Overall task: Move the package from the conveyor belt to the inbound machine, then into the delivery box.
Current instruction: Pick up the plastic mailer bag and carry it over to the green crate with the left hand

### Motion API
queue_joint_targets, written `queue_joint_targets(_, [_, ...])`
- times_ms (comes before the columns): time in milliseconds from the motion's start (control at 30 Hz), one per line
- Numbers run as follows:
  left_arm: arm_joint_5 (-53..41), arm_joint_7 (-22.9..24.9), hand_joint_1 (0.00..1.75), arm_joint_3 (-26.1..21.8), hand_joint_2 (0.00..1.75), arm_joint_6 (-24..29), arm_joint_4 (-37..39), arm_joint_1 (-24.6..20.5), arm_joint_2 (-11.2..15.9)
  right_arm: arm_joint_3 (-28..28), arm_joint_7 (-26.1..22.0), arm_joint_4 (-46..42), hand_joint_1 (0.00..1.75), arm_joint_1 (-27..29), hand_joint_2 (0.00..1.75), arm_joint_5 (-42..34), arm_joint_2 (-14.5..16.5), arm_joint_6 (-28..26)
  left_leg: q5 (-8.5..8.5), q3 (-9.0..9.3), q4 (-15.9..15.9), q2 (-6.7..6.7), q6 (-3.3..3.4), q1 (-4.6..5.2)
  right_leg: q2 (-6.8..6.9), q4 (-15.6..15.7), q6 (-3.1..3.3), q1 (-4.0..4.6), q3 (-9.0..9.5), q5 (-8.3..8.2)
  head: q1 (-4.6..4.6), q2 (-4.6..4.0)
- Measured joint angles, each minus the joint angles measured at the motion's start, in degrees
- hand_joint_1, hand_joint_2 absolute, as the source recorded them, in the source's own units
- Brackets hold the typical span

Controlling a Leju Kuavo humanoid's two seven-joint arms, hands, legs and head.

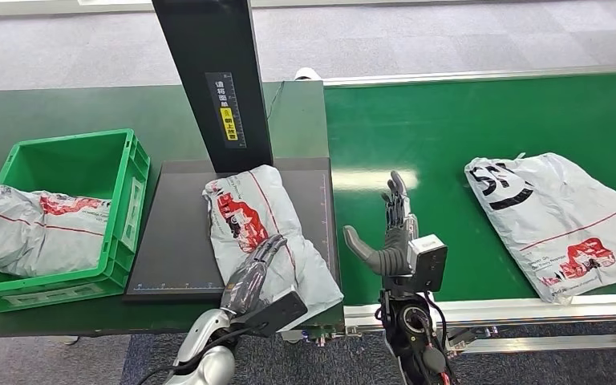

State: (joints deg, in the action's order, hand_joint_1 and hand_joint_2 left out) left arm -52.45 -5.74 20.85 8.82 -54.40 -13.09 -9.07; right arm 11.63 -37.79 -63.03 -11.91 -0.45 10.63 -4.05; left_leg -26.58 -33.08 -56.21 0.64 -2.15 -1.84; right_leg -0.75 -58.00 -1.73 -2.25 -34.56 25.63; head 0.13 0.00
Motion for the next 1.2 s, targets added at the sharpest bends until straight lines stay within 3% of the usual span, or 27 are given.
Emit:
queue_joint_targets(300, [0.8,-1.8,1.42,0.0,1.75,0.2,0.2,-0.2,-0.3,-0.5,0.1,-1.4,0.0,1.0,1.75,0.3,0.1,0.3,0.0,0.0,0.0,0.0,0.0,0.0,0.0,0.0,0.0,0.0,0.01,0.0,0.0,0.0])
queue_joint_targets(467, [2.0,-3.2,1.72,-0.2,1.75,1.4,0.1,-0.1,-0.4,-0.6,0.2,-1.7,0.0,1.2,1.75,0.4,0.2,0.5,0.0,0.0,0.0,0.0,0.0,0.0,0.0,0.0,0.0,0.0,0.01,0.0,0.0,0.0])
queue_joint_targets(667, [5.4,-7.3,1.75,-0.4,1.75,4.6,-1.5,0.8,-0.5,-0.9,0.3,-2.4,0.0,1.8,1.75,0.5,0.2,0.6,0.0,-0.01,0.0,0.01,0.0,0.0,0.0,0.0,0.0,0.0,0.0,0.0,0.0,0.0])
queue_joint_targets(800, [8.5,-11.2,1.75,-1.1,1.75,8.6,-3.9,1.8,-0.5,-1.0,0.4,-2.9,0.0,2.3,1.75,0.5,0.2,0.7,0.0,-0.02,0.0,0.01,0.0,0.0,0.0,0.0,0.0,0.0,-0.02,0.0,0.0,0.0])
queue_joint_targets(1000, [11.8,-19.0,1.75,-2.6,1.75,19.3,-8.6,2.7,-0.5,-1.2,0.3,-3.2,0.0,2.6,1.75,0.5,0.2,0.8,0.0,-0.03,0.0,0.01,0.0,0.0,0.0,0.0,0.0,0.0,0.0,0.0,0.0,0.0])
queue_joint_targets(1200, [12.9,-21.7,1.75,-3.6,1.75,25.2,-12.1,3.3,-0.5,-1.3,0.1,-3.2,0.0,2.6,1.75,0.4,0.2,0.7,0.0,-0.03,0.0,-0.01,0.0,0.0,0.01,0.0,0.0,0.0,-0.01,0.0,0.01,0.0])
